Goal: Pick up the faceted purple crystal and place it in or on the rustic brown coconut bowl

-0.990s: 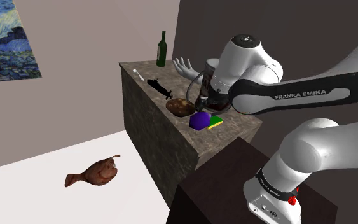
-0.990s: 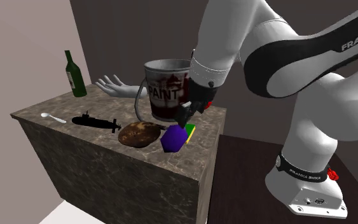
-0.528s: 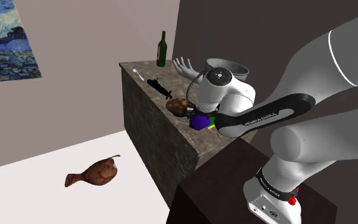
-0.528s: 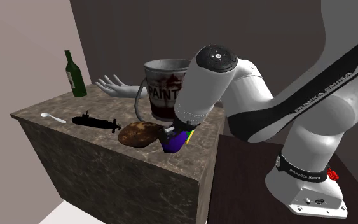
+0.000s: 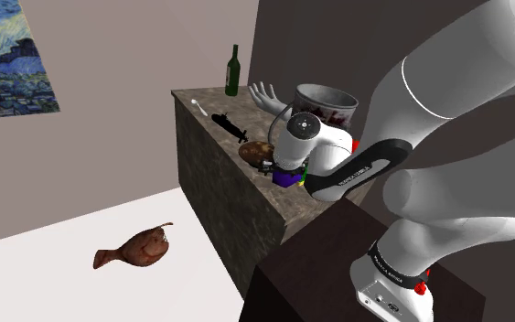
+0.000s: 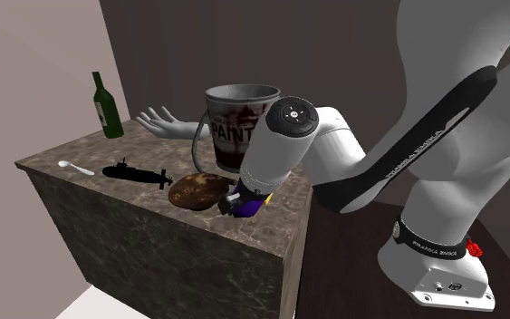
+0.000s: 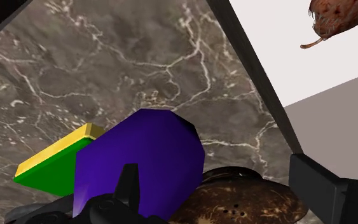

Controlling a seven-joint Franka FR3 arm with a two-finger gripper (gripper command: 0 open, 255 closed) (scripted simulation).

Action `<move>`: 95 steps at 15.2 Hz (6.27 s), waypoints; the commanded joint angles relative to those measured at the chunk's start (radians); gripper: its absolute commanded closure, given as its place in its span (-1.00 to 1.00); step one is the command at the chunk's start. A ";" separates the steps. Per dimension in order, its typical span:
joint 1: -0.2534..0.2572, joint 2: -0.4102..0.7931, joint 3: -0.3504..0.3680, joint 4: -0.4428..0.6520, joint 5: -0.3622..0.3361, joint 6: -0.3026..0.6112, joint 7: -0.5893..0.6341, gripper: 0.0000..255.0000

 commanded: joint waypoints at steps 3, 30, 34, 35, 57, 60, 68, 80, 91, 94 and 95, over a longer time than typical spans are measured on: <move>-0.071 0.006 0.053 0.007 -0.020 0.027 0.012 -1.00; 0.560 0.528 -1.033 0.561 0.327 -0.865 -1.566 -1.00; 0.559 0.550 -1.034 0.526 0.320 -0.809 -1.561 -1.00; 0.559 0.556 -1.035 0.518 0.317 -0.795 -1.559 -1.00; 0.558 0.518 -1.034 0.526 0.328 -0.840 -1.568 1.00; 0.558 0.488 -1.033 0.538 0.335 -0.881 -1.575 1.00; 0.558 0.419 -1.034 0.579 0.351 -0.989 -1.590 1.00; 0.565 0.497 -1.025 0.830 0.342 -1.164 -1.571 1.00; 0.615 0.852 -1.013 1.392 0.283 -1.381 -1.512 1.00; 0.615 0.858 -1.014 1.360 0.282 -1.343 -1.510 1.00; 0.614 0.861 -1.015 1.350 0.281 -1.331 -1.510 1.00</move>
